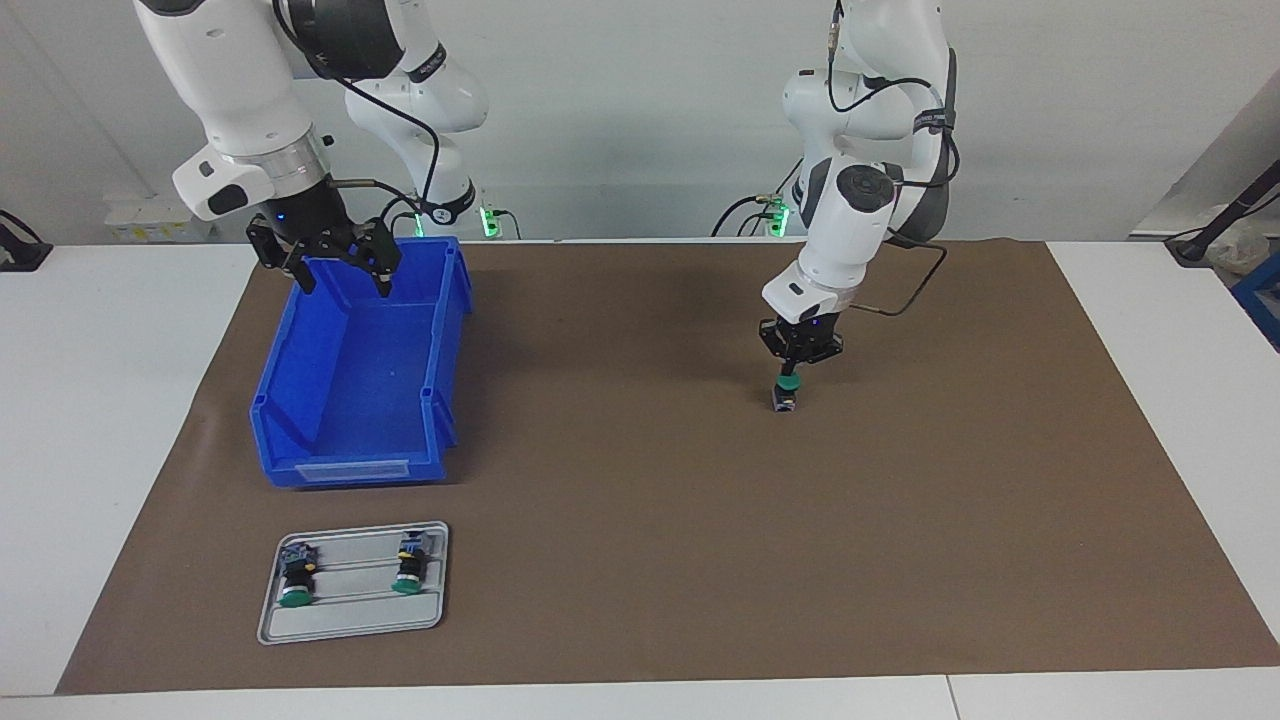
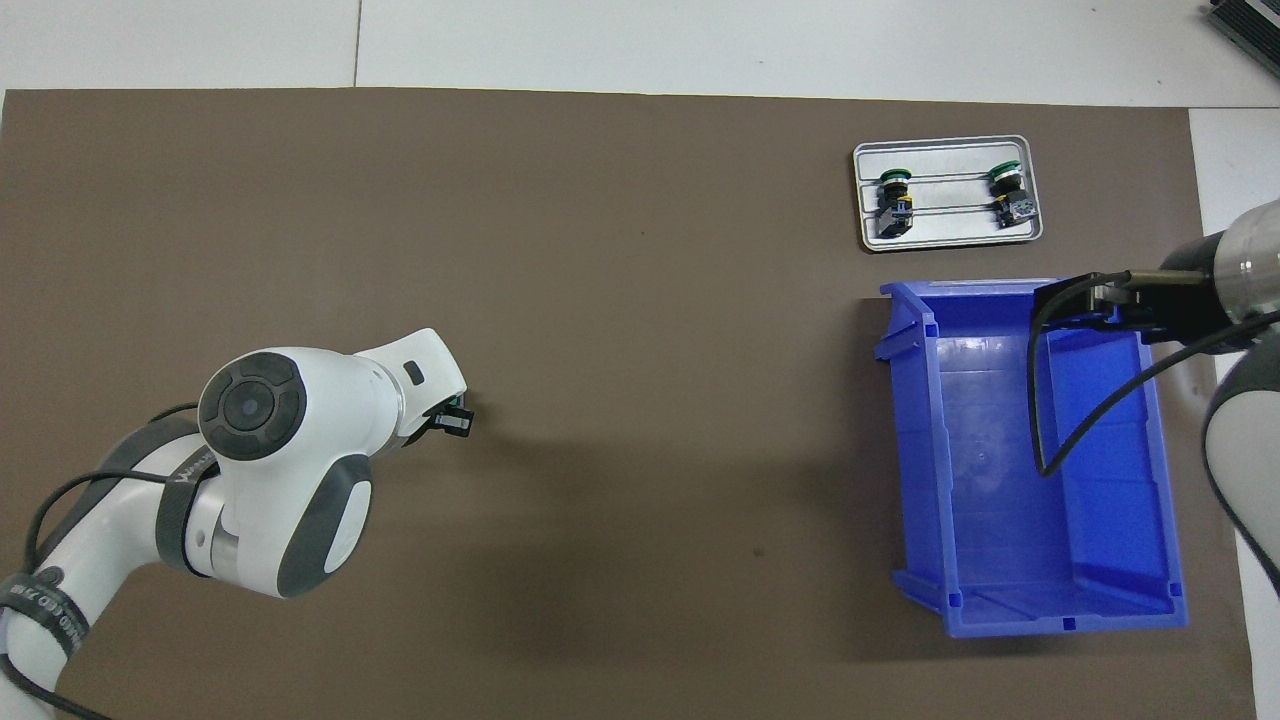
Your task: Place and press button with both arms
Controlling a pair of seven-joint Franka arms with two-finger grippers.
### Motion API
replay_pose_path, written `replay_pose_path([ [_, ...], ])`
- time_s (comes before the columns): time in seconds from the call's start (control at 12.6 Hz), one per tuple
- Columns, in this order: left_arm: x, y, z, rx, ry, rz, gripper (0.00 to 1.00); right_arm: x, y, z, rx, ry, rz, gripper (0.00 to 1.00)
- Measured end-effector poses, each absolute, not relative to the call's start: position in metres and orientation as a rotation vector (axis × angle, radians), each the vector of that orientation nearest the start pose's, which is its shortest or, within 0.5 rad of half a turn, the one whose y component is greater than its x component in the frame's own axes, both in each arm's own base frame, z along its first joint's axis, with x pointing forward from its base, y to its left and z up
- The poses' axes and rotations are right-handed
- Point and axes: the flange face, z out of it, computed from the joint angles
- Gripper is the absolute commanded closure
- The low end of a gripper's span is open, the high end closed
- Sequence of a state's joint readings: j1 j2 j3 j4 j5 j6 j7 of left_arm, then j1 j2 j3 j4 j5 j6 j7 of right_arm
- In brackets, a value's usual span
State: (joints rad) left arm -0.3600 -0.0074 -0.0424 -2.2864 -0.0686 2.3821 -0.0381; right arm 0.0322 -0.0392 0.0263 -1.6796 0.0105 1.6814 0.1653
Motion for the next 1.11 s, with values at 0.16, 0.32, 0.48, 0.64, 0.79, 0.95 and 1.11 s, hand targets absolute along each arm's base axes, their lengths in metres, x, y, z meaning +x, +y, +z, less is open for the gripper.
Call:
replay_pose_path([
  [0.16,0.485,-0.205,0.368,-3.17,0.502,-0.144,1.0,0.55,0.033,0.605,-3.122,0.168,-0.067,0.0],
  [0.32,0.497,-0.208,0.379,-3.167,0.5,-0.097,1.0,0.551,0.033,0.605,-3.122,0.168,-0.069,0.0],
  [0.48,0.518,-0.205,0.4,-3.133,0.511,-0.088,1.0,0.551,0.034,0.605,-3.122,0.168,-0.07,0.0],
  [0.64,0.539,-0.191,0.43,-3.118,0.469,-0.067,1.0,0.551,0.034,0.605,-3.122,0.168,-0.07,0.0],
  [0.79,0.556,-0.162,0.467,-3.121,0.382,-0.02,1.0,0.551,0.034,0.605,-3.122,0.168,-0.07,0.0],
  [0.95,0.566,-0.127,0.508,-3.125,0.284,0.033,1.0,0.551,0.034,0.605,-3.122,0.168,-0.07,0.0],
  [1.11,0.567,-0.097,0.542,-3.132,0.204,0.018,0.72,0.551,0.034,0.605,-3.122,0.168,-0.07,0.0],
])
